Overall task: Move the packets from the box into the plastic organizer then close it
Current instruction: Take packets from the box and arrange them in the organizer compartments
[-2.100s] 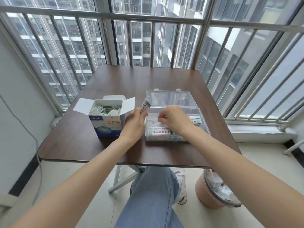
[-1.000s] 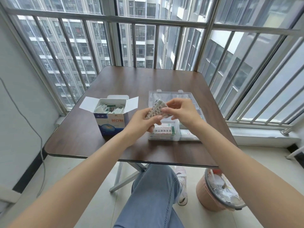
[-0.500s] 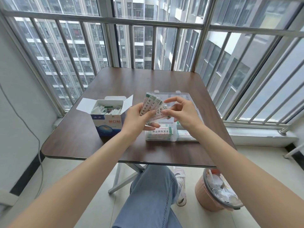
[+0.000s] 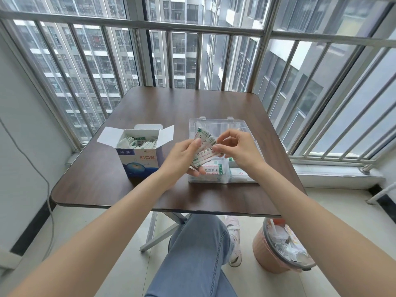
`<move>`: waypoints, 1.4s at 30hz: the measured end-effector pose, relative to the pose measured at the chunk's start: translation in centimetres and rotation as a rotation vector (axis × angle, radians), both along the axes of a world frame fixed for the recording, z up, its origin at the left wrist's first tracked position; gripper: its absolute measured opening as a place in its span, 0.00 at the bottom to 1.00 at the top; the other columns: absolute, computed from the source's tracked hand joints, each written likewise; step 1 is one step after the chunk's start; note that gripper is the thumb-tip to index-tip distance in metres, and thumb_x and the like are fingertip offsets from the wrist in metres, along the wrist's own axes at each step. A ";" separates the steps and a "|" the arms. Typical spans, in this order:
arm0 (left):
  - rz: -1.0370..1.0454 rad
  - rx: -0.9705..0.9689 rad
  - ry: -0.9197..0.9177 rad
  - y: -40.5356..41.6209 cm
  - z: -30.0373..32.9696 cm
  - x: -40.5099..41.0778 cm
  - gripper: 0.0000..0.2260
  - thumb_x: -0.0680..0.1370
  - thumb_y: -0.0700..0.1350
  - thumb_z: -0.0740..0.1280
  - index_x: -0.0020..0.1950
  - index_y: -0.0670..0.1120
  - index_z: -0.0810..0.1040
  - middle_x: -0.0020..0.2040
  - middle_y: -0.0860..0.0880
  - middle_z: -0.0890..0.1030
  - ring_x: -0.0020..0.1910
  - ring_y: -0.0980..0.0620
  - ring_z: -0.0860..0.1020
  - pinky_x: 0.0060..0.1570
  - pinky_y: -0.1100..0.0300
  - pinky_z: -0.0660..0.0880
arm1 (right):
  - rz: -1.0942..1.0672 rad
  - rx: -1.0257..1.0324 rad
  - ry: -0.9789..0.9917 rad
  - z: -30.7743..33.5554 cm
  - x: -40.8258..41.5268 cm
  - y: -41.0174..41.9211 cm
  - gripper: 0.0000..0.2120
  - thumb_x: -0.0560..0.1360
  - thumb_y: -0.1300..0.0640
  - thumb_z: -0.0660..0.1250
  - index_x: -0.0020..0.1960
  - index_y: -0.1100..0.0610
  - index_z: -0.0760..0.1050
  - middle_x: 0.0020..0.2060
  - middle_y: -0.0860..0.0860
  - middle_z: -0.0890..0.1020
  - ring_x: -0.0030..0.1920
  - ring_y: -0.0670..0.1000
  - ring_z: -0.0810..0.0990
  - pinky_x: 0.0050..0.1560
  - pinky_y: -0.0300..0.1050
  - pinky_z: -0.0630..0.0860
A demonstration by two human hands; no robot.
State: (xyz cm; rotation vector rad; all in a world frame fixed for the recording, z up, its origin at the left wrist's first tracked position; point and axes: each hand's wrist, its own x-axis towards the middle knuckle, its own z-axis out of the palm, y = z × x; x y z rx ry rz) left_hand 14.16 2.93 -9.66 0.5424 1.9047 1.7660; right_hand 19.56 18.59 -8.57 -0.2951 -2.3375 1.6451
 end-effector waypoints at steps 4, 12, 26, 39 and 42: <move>-0.018 0.008 -0.036 0.3 0.0 0.2 0.10 0.82 0.44 0.57 0.55 0.40 0.74 0.39 0.45 0.80 0.26 0.53 0.80 0.24 0.65 0.76 | -0.031 -0.058 0.038 -0.3 0.4 0.1 0.14 0.66 0.67 0.75 0.49 0.61 0.77 0.38 0.55 0.79 0.32 0.45 0.79 0.36 0.36 0.77; -0.016 0.064 -0.021 0.0 0.5 0.5 0.04 0.80 0.42 0.63 0.52 0.45 0.77 0.42 0.44 0.82 0.28 0.50 0.82 0.26 0.65 0.78 | -0.038 -0.114 0.026 -0.1 0.9 -0.1 0.10 0.68 0.68 0.73 0.44 0.59 0.76 0.30 0.49 0.81 0.29 0.41 0.79 0.34 0.34 0.75; -0.052 0.028 -0.052 0.1 0.6 0.2 0.05 0.80 0.42 0.64 0.53 0.45 0.77 0.41 0.46 0.82 0.28 0.50 0.82 0.28 0.62 0.79 | -0.033 -0.159 0.008 0.0 0.9 0.3 0.11 0.69 0.67 0.73 0.51 0.61 0.79 0.38 0.55 0.81 0.35 0.45 0.79 0.38 0.34 0.76; 0.186 -0.047 0.043 0.9 -0.7 -1.4 0.10 0.81 0.48 0.60 0.57 0.45 0.75 0.51 0.48 0.81 0.25 0.53 0.80 0.20 0.66 0.71 | -0.098 -0.159 -0.032 -0.1 0.2 0.9 0.07 0.71 0.69 0.70 0.41 0.58 0.76 0.33 0.54 0.80 0.29 0.42 0.77 0.34 0.33 0.74; 0.210 -0.222 0.243 1.0 -1.0 -1.6 0.10 0.82 0.50 0.58 0.56 0.45 0.75 0.50 0.53 0.80 0.23 0.56 0.78 0.22 0.68 0.68 | -0.124 -0.136 -0.079 -0.3 -0.1 1.0 0.08 0.72 0.69 0.69 0.39 0.59 0.74 0.34 0.55 0.79 0.32 0.46 0.77 0.33 0.32 0.75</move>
